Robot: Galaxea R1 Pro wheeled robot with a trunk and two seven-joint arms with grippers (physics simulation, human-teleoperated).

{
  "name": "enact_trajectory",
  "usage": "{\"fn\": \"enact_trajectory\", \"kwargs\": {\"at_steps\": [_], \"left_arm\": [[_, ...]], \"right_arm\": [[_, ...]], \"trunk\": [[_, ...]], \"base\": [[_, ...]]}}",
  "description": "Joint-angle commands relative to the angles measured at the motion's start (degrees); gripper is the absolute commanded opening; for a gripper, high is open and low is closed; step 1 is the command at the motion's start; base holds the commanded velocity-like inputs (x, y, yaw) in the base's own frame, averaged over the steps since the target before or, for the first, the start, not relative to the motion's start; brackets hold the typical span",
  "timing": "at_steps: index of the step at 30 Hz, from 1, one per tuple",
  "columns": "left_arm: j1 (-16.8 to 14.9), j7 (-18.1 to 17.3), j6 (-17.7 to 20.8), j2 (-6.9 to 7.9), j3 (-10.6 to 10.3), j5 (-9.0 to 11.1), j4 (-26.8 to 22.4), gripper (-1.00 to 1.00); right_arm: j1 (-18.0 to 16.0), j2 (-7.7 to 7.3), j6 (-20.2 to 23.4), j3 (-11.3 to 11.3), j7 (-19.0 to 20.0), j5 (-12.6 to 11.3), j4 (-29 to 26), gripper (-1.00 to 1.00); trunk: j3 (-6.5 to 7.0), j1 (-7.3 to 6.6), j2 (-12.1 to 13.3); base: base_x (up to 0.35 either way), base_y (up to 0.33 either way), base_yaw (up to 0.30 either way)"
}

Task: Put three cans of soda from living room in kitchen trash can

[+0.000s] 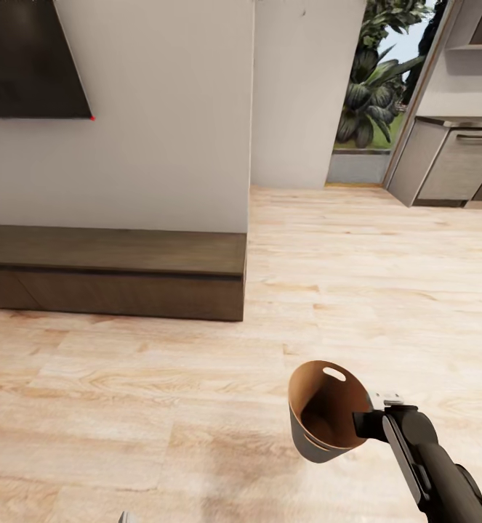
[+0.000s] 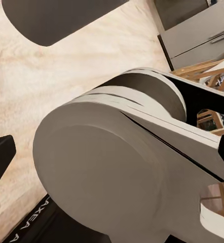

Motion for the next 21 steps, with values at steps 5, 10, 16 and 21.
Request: {"fn": "enact_trajectory", "kwargs": {"at_steps": [5, 10, 16, 21], "left_arm": [[0.0, 0.0, 0.0, 0.00, 0.0, 0.0, 0.0, 1.00], [0.0, 0.0, 0.0, 0.00, 0.0, 0.0, 0.0, 1.00], [0.0, 0.0, 0.0, 0.00, 0.0, 0.0, 0.0, 1.00], [0.0, 0.0, 0.0, 0.00, 0.0, 0.0, 0.0, 1.00]], "right_arm": [[0.0, 0.00, 0.0, 0.0, 0.0, -0.7, 0.0, -1.00], [0.0, 0.00, 0.0, 0.0, 0.0, -0.7, 0.0, -1.00], [0.0, 0.00, 0.0, 0.0, 0.0, -0.7, 0.0, -1.00], [0.0, 0.07, 0.0, 0.0, 0.0, -0.7, 0.0, -1.00]], "trunk": [[0.47, 0.00, 0.0], [0.93, 0.00, 0.0], [1.49, 0.00, 0.0], [1.95, 0.00, 0.0]], "base": [[0.000, 0.000, 0.000], [0.000, 0.000, 0.000], [0.000, 0.000, 0.000], [0.000, 0.000, 0.000]]}}
